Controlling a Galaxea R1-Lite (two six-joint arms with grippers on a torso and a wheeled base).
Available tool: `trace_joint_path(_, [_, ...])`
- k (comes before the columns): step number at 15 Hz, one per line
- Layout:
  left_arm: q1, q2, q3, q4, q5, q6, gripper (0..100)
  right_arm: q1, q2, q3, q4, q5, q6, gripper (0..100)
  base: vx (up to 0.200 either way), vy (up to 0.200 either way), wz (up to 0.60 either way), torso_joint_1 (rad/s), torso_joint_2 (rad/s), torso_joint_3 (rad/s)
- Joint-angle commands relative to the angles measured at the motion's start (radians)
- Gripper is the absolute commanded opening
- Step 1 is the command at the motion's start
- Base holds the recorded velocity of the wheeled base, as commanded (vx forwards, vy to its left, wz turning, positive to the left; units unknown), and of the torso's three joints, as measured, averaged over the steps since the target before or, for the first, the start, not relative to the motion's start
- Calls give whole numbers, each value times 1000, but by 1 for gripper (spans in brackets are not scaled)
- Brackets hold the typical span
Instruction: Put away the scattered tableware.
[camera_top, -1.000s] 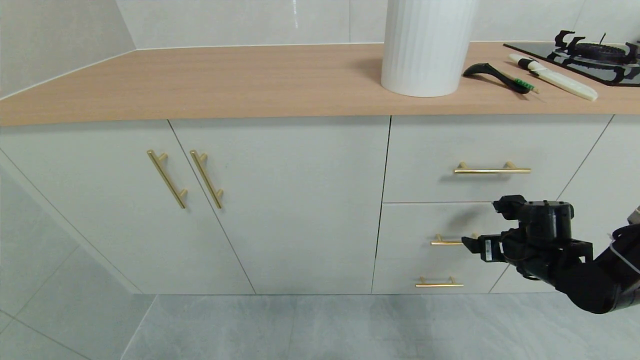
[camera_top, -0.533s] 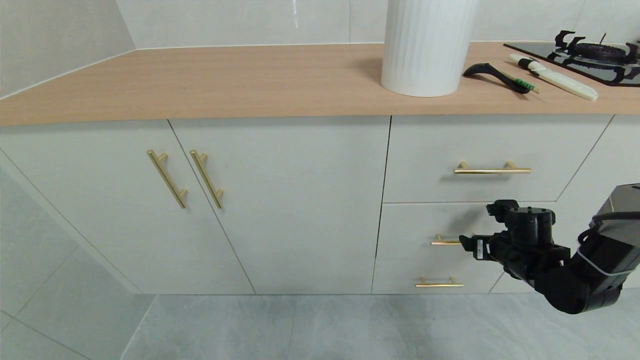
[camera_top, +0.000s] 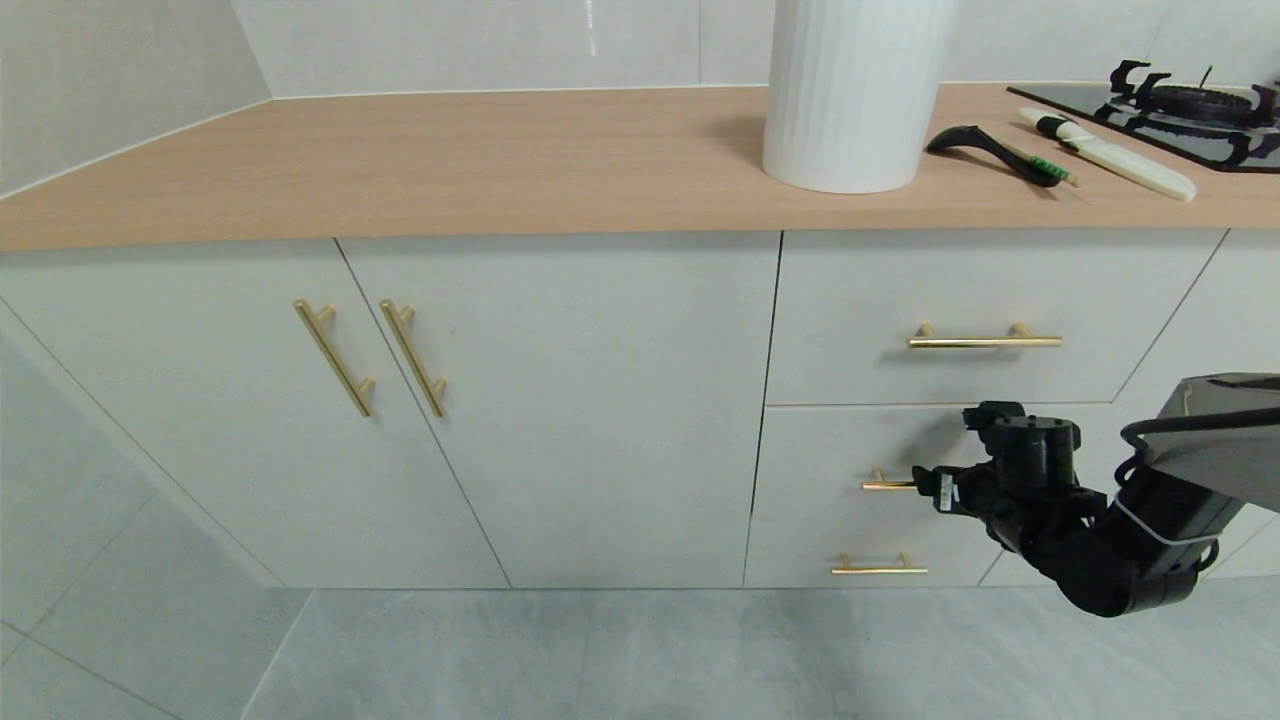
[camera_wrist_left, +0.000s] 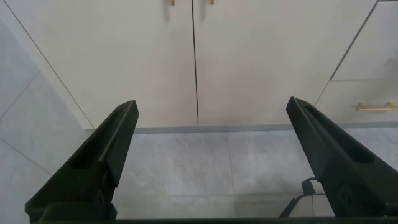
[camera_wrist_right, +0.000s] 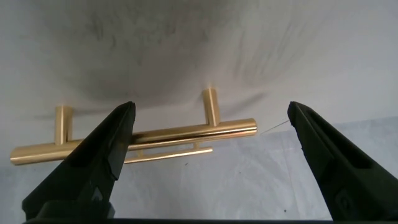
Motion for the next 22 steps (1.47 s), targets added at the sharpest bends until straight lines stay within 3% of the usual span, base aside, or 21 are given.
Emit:
trace_joint_path(1, [1, 1, 0, 0, 0, 0, 100, 1, 18, -6, -9, -8, -1, 100, 0, 0, 0, 0, 0, 0])
trace_joint_path(11, [1, 1, 0, 0, 0, 0, 100, 1, -34, 33, 89, -10, -7, 100, 0, 0, 0, 0, 0, 0])
trace_joint_path(13, [1, 1, 0, 0, 0, 0, 100, 1, -161, 59, 217, 19, -9, 100, 0, 0, 0, 0, 0, 0])
trace_joint_path(14, [1, 1, -1, 0, 0, 0, 100, 7, -350, 57, 485, 99, -9, 100, 0, 0, 0, 0, 0, 0])
trace_joint_path(16, [1, 1, 0, 0, 0, 0, 100, 29, -576, 2, 818, 191, -7, 100, 0, 0, 0, 0, 0, 0])
trace_joint_path(18, [1, 1, 0, 0, 0, 0, 100, 58, -701, -15, 910, 199, -6, 100, 0, 0, 0, 0, 0, 0])
trace_joint_path(22, [1, 1, 0, 0, 0, 0, 100, 170, -830, -6, 933, 180, -3, 100, 0, 0, 0, 0, 0, 0])
